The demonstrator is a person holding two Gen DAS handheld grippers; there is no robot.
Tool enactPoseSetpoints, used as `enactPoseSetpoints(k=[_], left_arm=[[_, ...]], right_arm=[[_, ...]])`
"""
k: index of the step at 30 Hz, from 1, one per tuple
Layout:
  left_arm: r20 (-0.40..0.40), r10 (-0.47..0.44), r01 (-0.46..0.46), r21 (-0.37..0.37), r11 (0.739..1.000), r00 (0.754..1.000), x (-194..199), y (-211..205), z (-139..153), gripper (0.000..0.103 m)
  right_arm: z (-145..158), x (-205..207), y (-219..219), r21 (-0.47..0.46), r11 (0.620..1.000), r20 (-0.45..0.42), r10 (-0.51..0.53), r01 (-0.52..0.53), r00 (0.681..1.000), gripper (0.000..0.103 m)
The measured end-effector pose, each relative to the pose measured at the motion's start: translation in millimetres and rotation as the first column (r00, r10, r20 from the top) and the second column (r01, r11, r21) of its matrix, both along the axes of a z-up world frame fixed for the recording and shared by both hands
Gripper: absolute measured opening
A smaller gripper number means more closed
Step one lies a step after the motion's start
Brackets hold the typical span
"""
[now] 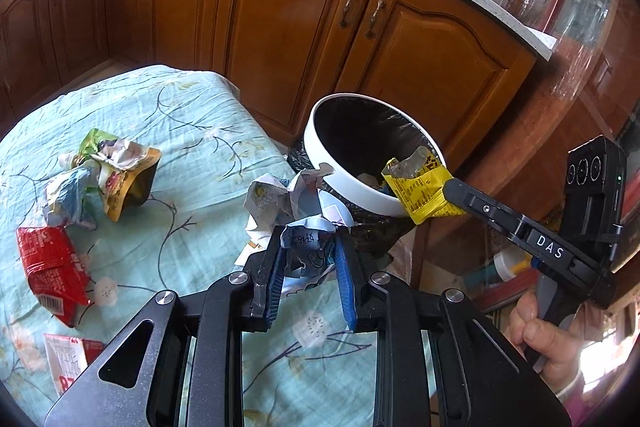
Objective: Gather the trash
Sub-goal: 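Carry the paper ball and yellow wrapper over the bin and open both tools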
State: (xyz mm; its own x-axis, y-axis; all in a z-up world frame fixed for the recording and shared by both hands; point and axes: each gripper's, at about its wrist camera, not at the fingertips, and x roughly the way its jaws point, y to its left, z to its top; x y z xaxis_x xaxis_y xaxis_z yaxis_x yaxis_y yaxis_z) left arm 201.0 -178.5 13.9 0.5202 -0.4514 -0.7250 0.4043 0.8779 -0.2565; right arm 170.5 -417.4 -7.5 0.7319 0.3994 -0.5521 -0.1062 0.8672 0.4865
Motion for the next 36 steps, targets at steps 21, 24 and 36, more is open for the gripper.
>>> enactPoseSetpoints(k=[21, 24, 36], left_arm=[[-0.031, -0.112, 0.112, 0.025, 0.993, 0.993, 63, -99, 0, 0.022], [-0.032, -0.116, 0.117, 0.040, 0.992, 0.993, 69, -108, -2, 0.022], [-0.104, -0.111, 0.121, 0.097, 0.988, 0.988, 95, -127, -23, 0.036]], right_arm=[[-2, 40, -59, -0.044, 0.993, -0.018, -0.109, 0.108, 0.994, 0.014], [-3, 43, -63, -0.051, 0.992, -0.028, -0.114, 0.112, 0.993, 0.014], [-18, 69, -67, -0.070, 0.991, -0.109, -0.118, 0.111, 0.987, 0.030]])
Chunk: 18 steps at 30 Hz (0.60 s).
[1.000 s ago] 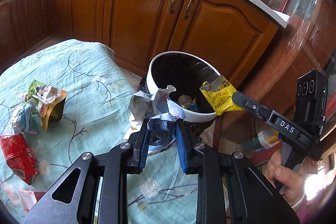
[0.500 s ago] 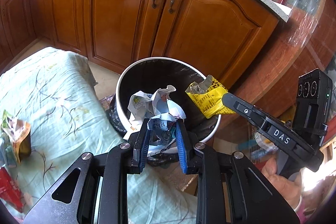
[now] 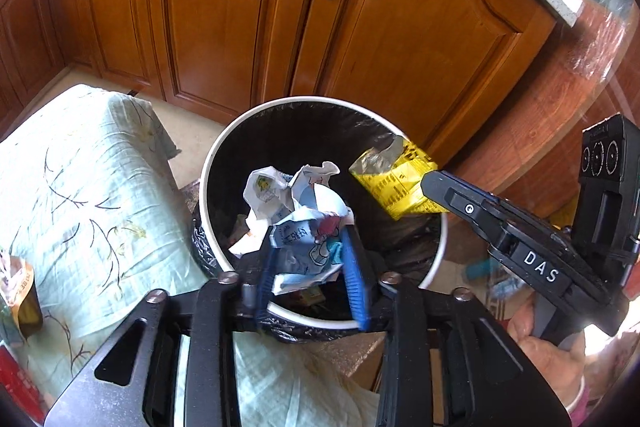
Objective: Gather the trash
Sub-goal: 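Carry the paper ball and yellow wrapper over the bin and open both tools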
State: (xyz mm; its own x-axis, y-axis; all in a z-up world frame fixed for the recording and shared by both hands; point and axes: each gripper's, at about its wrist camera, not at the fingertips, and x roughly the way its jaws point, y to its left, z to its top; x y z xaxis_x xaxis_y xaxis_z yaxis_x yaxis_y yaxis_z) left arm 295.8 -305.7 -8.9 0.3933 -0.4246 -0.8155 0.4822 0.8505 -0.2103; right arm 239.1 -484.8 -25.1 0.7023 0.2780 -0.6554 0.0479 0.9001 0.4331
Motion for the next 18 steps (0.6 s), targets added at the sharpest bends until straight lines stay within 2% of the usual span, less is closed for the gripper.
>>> enactPoseSetpoints(k=[4, 10, 13, 18], left_arm=[[-0.004, -0.001, 0.001, -0.015, 1.000, 1.000, -1, 3, 0, 0.042], [0.027, 0.005, -0.004, -0.045, 0.999, 1.000, -11, 12, 6, 0.051], [0.024, 0.018, -0.016, -0.071, 0.997, 1.000, -11, 17, 7, 0.052], [0.040, 0.041, -0.037, -0.091, 0.995, 0.998, -19, 32, 14, 0.052]], right_arm=[[-1, -1, -4, 0.013, 1.000, 0.005, -0.013, 0.013, 1.000, 0.041], [-2, -5, -3, 0.040, 0.999, 0.014, -0.008, 0.007, 1.000, 0.045], [0, -5, -2, 0.048, 0.999, 0.022, -0.009, 0.008, 1.000, 0.052], [8, -13, -2, 0.055, 0.998, 0.038, -0.027, 0.025, 0.999, 0.054]])
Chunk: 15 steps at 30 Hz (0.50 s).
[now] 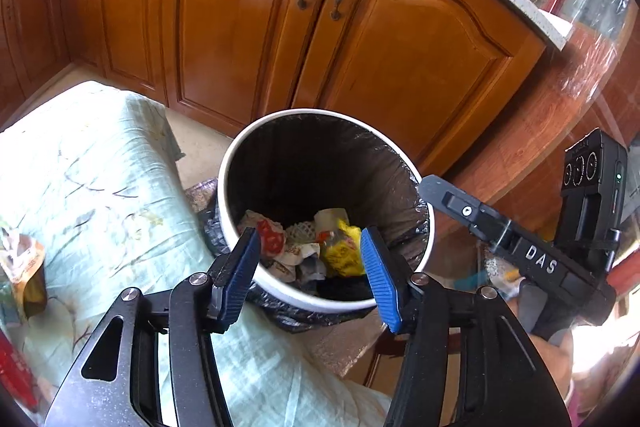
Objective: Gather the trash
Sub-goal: 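Carry the paper ball and yellow wrapper over the bin and open both tools, then move both tools back over the table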
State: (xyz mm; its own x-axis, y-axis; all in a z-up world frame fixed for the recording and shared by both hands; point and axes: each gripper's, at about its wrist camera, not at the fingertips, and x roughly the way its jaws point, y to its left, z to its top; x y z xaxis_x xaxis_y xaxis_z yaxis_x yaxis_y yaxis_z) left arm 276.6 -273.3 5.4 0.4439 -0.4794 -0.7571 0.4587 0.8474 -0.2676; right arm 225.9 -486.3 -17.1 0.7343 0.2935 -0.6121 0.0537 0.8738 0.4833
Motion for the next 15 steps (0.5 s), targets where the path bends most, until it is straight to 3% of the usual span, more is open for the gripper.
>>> enactPoseSetpoints(k=[7, 15], left_arm=[[0.021, 0.056, -0.055, -0.023, 0.998, 0.998, -34, 48, 1, 0.052], [0.029, 0.172, -0.171, -0.023, 0.985, 0.985, -82, 122, -4, 0.052]], right_arm=[[1, -25, 20, 0.038, 0.999, 0.020, 0.022, -0.023, 1.000, 0.069], [-9, -50, 68, 0.102, 0.989, 0.006, 0.106, -0.106, 0.994, 0.070]])
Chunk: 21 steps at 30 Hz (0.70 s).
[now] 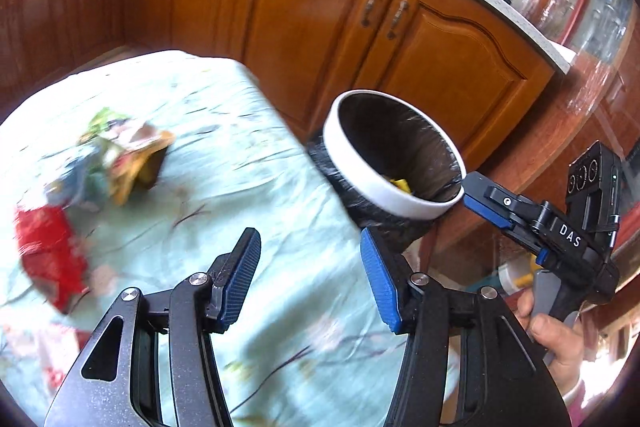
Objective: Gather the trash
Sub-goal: 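Move both tools back over the table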
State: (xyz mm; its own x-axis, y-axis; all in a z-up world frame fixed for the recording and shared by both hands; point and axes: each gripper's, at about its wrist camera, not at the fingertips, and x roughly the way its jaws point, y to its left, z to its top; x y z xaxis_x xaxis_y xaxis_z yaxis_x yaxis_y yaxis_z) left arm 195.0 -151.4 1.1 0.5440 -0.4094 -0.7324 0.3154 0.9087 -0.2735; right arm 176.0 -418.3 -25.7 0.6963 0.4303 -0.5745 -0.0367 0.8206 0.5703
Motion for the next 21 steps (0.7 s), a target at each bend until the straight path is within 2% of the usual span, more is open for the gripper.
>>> enactPoseSetpoints(k=[8, 15, 17, 19, 21], left_arm=[[0.011, 0.099, -0.099, 0.045, 0.994, 0.995, -40, 68, -4, 0.053], [0.013, 0.199, -0.199, 0.088, 0.976, 0.980, -67, 122, -13, 0.059], [0.010, 0.217, -0.217, 0.101, 0.971, 0.976, -73, 132, -18, 0.062], [-0.005, 0.231, -0.229, 0.115, 0.967, 0.973, -74, 138, -23, 0.076], [-0.031, 0.239, -0.232, 0.138, 0.963, 0.971, -73, 141, -31, 0.082]], right_arm=[[-5, -12, 54, 0.006, 0.994, -0.019, 0.106, -0.105, 0.994, 0.071], [-11, -19, 101, 0.000, 0.981, -0.038, 0.195, -0.195, 0.980, 0.071], [-13, -19, 113, -0.001, 0.976, -0.043, 0.219, -0.220, 0.975, 0.071], [-13, -20, 126, -0.004, 0.970, -0.045, 0.242, -0.242, 0.969, 0.071], [-12, -17, 139, -0.009, 0.964, -0.047, 0.266, -0.267, 0.963, 0.071]])
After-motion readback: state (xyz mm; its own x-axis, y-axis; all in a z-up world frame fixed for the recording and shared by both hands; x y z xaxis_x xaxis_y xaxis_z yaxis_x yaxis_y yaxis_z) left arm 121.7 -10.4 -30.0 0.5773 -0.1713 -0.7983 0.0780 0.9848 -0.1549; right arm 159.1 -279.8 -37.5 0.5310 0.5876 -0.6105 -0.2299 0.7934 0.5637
